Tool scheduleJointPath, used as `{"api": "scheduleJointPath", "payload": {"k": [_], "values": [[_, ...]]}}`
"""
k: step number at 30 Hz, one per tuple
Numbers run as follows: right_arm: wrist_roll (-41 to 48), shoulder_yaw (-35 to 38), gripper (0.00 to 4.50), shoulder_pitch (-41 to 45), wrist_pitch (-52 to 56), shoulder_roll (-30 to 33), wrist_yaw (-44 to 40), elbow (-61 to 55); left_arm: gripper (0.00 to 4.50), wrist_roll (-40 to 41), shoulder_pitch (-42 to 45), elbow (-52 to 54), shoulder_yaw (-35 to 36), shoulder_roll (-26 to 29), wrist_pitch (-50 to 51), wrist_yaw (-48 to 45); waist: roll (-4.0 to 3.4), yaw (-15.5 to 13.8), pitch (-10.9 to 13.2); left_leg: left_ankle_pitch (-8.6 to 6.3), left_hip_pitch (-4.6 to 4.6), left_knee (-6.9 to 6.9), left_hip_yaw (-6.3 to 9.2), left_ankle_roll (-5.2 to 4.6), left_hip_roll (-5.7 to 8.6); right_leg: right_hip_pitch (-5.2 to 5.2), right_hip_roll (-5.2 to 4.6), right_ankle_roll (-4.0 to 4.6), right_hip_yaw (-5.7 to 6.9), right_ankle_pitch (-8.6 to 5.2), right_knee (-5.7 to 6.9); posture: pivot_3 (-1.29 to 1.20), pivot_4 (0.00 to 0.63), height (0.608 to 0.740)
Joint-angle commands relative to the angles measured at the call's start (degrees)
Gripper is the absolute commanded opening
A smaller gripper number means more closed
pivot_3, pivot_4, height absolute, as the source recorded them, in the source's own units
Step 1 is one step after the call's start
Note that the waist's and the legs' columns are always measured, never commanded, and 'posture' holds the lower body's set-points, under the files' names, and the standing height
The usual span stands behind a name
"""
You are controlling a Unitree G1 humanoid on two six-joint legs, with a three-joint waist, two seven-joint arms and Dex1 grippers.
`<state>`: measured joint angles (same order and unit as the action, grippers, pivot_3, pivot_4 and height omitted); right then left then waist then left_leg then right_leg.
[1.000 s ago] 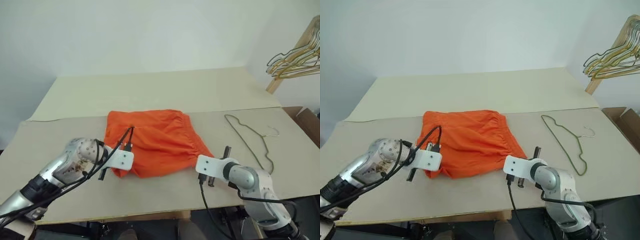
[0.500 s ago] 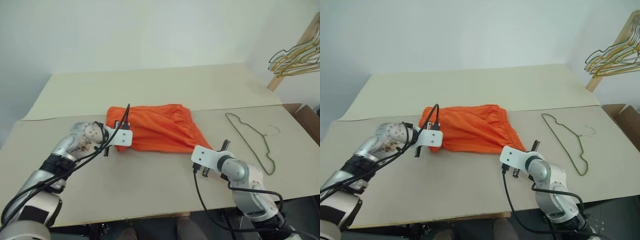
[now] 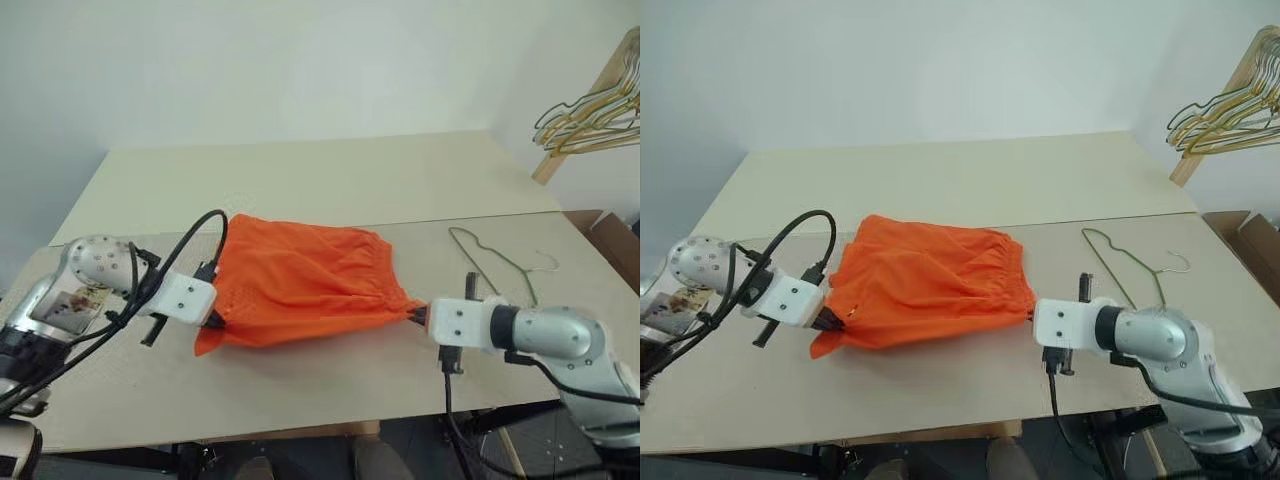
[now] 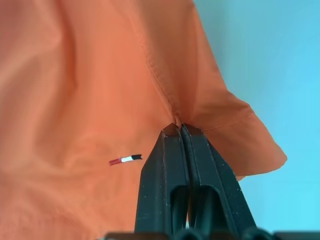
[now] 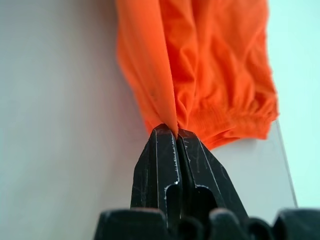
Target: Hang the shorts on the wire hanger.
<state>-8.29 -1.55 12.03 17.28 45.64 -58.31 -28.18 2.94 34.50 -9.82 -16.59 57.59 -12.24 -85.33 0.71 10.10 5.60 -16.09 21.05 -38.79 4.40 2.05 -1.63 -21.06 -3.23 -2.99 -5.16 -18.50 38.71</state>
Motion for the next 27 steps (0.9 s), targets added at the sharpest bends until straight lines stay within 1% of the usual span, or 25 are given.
{"api": "scheduleJointPath", "payload": {"k": [1, 4, 5, 7, 9, 10, 12, 15, 17, 21, 23, 24, 25, 27], "values": [[-4.09, -2.57, 0.0, 13.34, 3.3, -5.67, 9.86, 11.85, 0.02, -7.5, 10.57, -9.88, -0.18, -7.29, 1.3, 10.86, 0.16, 0.05, -0.16, 0.0, 0.02, -0.05, 0.01, 0.0, 0.02, 0.0, -0.01, 0.0, 0.01, 0.0, 0.02, -0.12, 0.021, 0.74], [-9.48, -3.85, 0.0, 28.34, 6.01, -13.31, 23.56, 28.78, 0.02, -16.34, 23.99, -26.69, -1.45, -16.46, 1.98, 27.21, 0.37, 0.08, -0.4, 0.1, 0.02, -0.17, 0.11, 0.18, 0.15, 0.0, -0.08, -0.02, 0.05, 0.02, 0.14, -0.12, 0.001, 0.74], [-10.7, -3.67, 0.0, 33.34, 4.86, -15.38, 28.97, 35.18, 0.02, -18.77, 29.25, -33.3, -1.69, -19.39, 2.6, 34.08, 0.4, 0.13, -0.5, 0.18, 0.07, -0.11, 0.17, 0.29, 0.25, -0.12, -0.17, -0.03, 0.05, 0.03, 0.14, -0.11, 0.0, 0.74], [-11.56, -1.72, 0.0, 43.83, 0.82, -19.58, 42.13, 48.87, 0.02, -21.8, 39.89, -46.43, -0.98, -25.37, 4.86, 50.97, 0.45, 0.38, -0.53, 0.2, 0.22, -0.13, 0.21, 0.33, 0.31, -0.33, -0.25, -0.05, 0.06, 0.02, 0.26, -0.11, 0.0, 0.74], [-11.59, 0.34, 0.0, 52.88, -5.53, -22.11, 55.43, 60.82, 0.02, -24.02, 48.44, -55.79, -0.22, -29.48, 5.66, 68.36, 0.48, 0.85, -0.6, 0.52, 0.78, -0.14, 0.21, 0.88, 0.42, -1.05, -0.41, -0.07, -0.02, 0.03, 0.67, -0.11, 0.0, 0.74], [-11.79, 0.94, 0.0, 56.51, -10.0, -22.62, 61.89, 65.6, 0.02, -24.27, 51.92, -58.82, 0.73, -30.88, 5.64, 76.73, 0.48, 1.14, -0.61, 0.55, 1.11, -0.09, 0.21, 0.92, 0.48, -1.41, -0.51, -0.08, -0.02, 0.02, 0.81, -0.12, 0.0, 0.74], [-11.57, 1.75, 0.0, 61.27, -19.72, -23.01, 71.08, 71.86, 0.02, -23.47, 57.06, -62.27, 3.22, -32.4, 3.75, 88.51, 0.5, 1.79, -0.63, 0.62, 1.67, -0.13, 0.09, 1.04, 0.9, -2.33, -1.09, -0.22, 0.02, -0.06, 1.54, -0.12, 0.0, 0.74], [-11.66, 1.03, 0.0, 63.06, -30.36, -22.43, 76.31, 75.45, 0.02, -23.1, 61.01, -63.96, 5.37, -32.89, 0.04, 97.85, 0.57, 2.87, -0.73, 0.63, 2.43, -0.12, -0.08, 1.06, 1.06, -3.11, -1.3, -0.34, -0.11, -0.1, 1.58, -0.13, 0.0, 0.74], [-12.03, -0.27, 0.0, 60.58, -35.7, -21.71, 75.75, 75.02, 0.02, -24.11, 61.54, -64.2, 5.24, -32.42, -3.59, 100.6, 0.56, 3.44, -0.98, 0.63, 2.49, -0.08, -0.08, 1.06, 1.28, -3.15, -1.52, -0.39, -0.14, -0.07, 1.57, -0.14, 0.0, 0.74], [-13.5, -2.95, 0.0, 50.12, -41.04, -18.55, 71.12, 70.68, 0.02, -23.58, 57.95, -63.22, 5.45, -31.8, -11.8, 96.26, 0.66, 3.74, -1.57, 0.66, 2.41, -0.12, -0.06, 1.02, 1.79, -2.93, -1.99, -0.71, -0.05, -0.05, 1.47, -0.14, 0.0, 0.74], [-13.38, -3.37, 0.0, 41.62, -43.42, -15.82, 67.78, 65.44, 0.02, -21.38, 52.88, -60.88, 5.96, -31.14, -18.23, 88.21, 0.59, 3.47, -1.75, 0.84, 2.23, -0.16, -0.06, 0.91, 1.9, -2.57, -2.1, -0.97, -0.06, 0.01, 1.25, -0.14, 0.009, 0.74], [-13.3, -4.12, 0.0, 36.44, -45.53, -13.54, 64.74, 62.07, 0.02, -18.11, 48.52, -58.01, 6.86, -30.74, -21.4, 79.95, 0.56, 3.32, -1.79, 0.91, 2.01, -0.09, 0.01, 0.83, 1.92, -2.2, -2.11, -1.02, 0.02, 0.01, 0.99, -0.14, 0.016, 0.74], [-13.17, -4.52, 0.0, 33.07, -46.8, -12.06, 62.58, 59.63, 0.02, -15.79, 45.56, -55.89, 7.61, -30.46, -23.34, 74.1, 0.41, 3.23, -1.89, 0.91, 1.78, -0.12, 0.01, 0.83, 1.93, -1.96, -2.11, -1.03, 0.03, 0.01, 1.0, -0.14, 0.019, 0.74], [-10.95, -5.2, 0.0, 26.12, -49.52, -9.17, 56.64, 54.92, 0.02, -9.15, 37.74, -47.67, 8.95, -29.42, -24.21, 61.3, 0.34, 3.57, -1.93, 0.93, 1.63, -0.09, 0.01, 0.78, 1.95, -1.74, -2.11, -1.06, 0.01, -0.01, 0.79, -0.15, 0.028, 0.74]]}}
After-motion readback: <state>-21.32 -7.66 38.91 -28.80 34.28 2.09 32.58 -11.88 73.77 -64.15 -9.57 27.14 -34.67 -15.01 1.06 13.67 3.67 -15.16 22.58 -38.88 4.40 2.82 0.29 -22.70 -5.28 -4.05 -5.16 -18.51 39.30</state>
